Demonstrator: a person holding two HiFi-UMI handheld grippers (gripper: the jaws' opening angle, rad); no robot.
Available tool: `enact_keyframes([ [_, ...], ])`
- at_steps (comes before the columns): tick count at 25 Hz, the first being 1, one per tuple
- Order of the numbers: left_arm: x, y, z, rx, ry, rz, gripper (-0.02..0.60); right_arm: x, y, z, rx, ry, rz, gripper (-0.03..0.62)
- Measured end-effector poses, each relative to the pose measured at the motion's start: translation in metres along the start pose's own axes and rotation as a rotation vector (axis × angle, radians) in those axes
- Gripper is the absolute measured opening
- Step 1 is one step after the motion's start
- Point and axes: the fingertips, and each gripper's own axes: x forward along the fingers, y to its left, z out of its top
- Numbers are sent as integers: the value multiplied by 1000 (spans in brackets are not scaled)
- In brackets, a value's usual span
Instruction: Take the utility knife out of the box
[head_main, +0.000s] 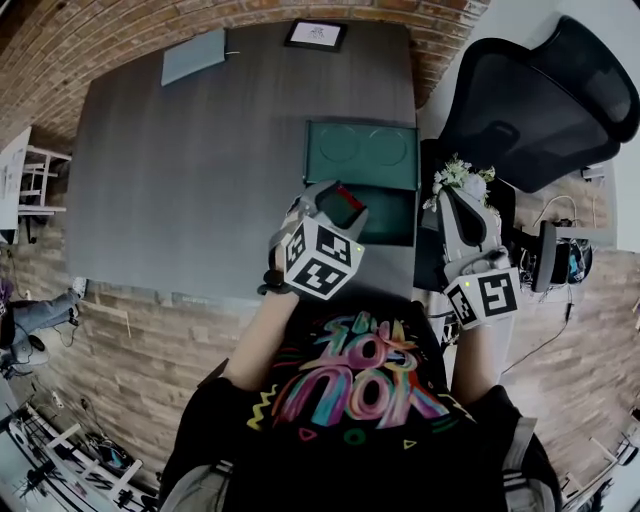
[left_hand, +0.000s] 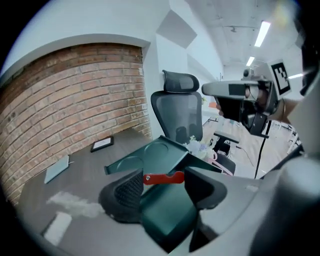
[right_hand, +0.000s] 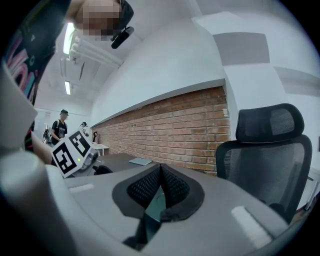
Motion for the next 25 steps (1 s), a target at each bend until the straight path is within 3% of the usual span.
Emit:
enact_keyframes([
  [11,-53,35,50,-4,-199,124,262,12,18,16,-28,-36,37,0],
  [19,-105,62,84,-34,-417,219,262,19,24,27,-41,-59,56,0],
  [22,-121,67,91,-73,-500,227,262,23,25,29,-44,-64,62,0],
  [25,-135,68,96,-158,-571,240,262,26,28,31,-47,-65,74,0],
])
